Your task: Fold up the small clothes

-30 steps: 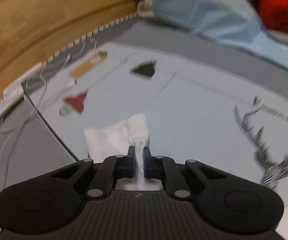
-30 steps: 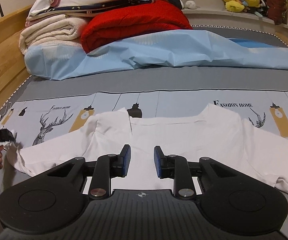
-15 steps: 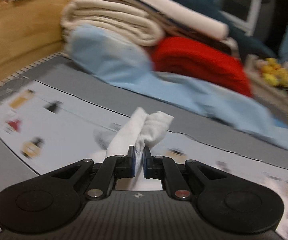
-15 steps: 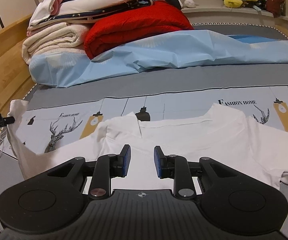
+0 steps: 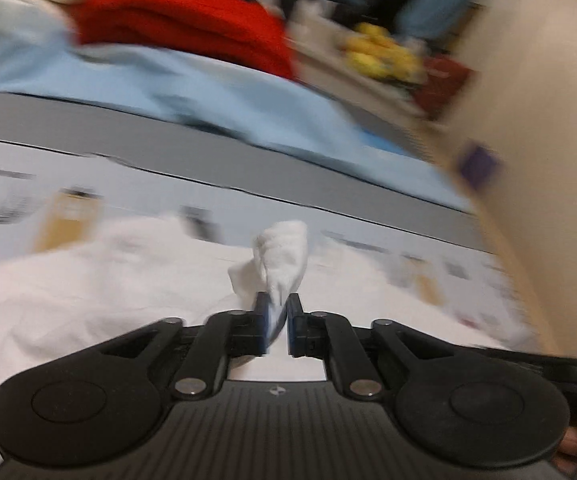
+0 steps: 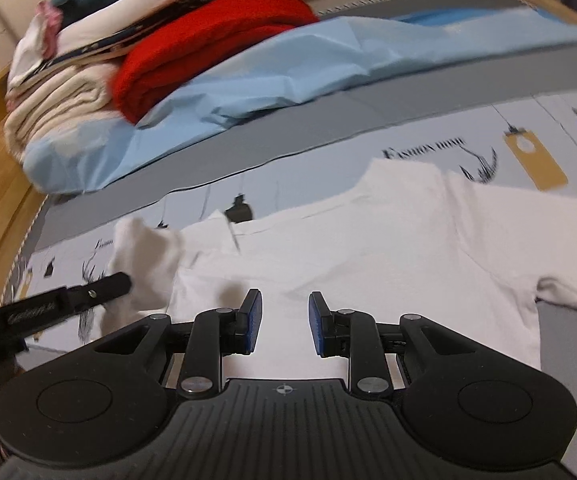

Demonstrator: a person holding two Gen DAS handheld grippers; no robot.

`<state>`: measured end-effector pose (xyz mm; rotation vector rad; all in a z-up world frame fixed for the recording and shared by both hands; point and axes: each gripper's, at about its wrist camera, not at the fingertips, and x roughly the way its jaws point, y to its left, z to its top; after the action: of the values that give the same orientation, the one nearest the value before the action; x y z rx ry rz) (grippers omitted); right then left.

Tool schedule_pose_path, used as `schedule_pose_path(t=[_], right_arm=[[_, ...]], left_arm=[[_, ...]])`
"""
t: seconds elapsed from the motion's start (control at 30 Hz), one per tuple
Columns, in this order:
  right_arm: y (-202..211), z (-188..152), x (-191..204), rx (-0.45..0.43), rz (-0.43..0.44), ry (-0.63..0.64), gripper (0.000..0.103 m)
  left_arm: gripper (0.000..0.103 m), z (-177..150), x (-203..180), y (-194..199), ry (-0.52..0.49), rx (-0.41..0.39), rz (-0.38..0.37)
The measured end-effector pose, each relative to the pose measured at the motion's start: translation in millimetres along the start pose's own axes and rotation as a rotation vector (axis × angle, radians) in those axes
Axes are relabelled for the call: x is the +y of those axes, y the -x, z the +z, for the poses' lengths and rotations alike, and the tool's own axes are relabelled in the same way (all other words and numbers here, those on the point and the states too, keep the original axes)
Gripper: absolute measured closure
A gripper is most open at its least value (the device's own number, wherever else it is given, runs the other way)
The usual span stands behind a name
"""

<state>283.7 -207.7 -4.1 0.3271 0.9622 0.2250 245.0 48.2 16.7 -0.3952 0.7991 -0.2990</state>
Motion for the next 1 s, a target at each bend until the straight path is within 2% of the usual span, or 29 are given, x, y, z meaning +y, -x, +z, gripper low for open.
schedule_pose_path(t=[0.03,0.07,0.13,0.2,0.37,0.57,0.63,0.77,0.8,0.9,0.93,1.0], right_arm=[[-1.7,0.7,-4.9,0.003,0.001,-0.021,0.076],[-3.6,1.0,-8.8,0.005,-0.004,-0.038,0.076],[-9.4,-0.2,-16.8,0.011,-0.032,-0.078,0.074],[-18.5,-2.7,-24.2,0.031,-0.043,-0.111,0.073],[-48.2,-13.4,-33.5,0.096,-0.061,-0.15,0.073],[-93.4,-32.6,-33.7,0.216,-0.115,-0.13,0.073],[-105.3,-38.8,-29.7,0.252,-0.117,-0.111,0.069],[-118.9,-45.6,-15.0,0.272,-0.145,-0.034,0.067],[-120.0,-45.6,-9.9,0.264,-0.146,-0.005,0.07],[-122.7,-44.5,-3.9,0.245,-0.159,0.052,0.093],[-122.8,-44.4,-3.9,0.239,-0.165,0.06,0.098],[-120.5,-42.4,-6.2,0.23,-0.152,0.051,0.1]], left_arm=[[0.059,1.6,-4.5,-4.8,-0.012,0.036,-0.055],[0.056,1.8,-4.8,-4.1,-0.023,0.036,-0.067],[0.056,5.6,1.8,0.3,-0.035,-0.006,-0.003],[0.056,11.8,20.9,1.9,0.009,-0.005,0.07],[0.057,23.6,79.5,12.6,0.071,0.041,0.391],[0.057,39.1,158.3,52.6,0.272,-0.008,0.524],[0.058,41.7,171.1,64.5,0.302,-0.018,0.556],[0.058,46.4,187.6,67.5,0.318,-0.014,0.558],[0.058,47.4,187.4,65.5,0.31,-0.01,0.553],[0.058,46.2,182.3,64.3,0.29,-0.003,0.547],[0.058,46.4,181.0,62.7,0.285,-0.001,0.545],[0.058,43.3,174.9,60.0,0.277,0.0,0.542]])
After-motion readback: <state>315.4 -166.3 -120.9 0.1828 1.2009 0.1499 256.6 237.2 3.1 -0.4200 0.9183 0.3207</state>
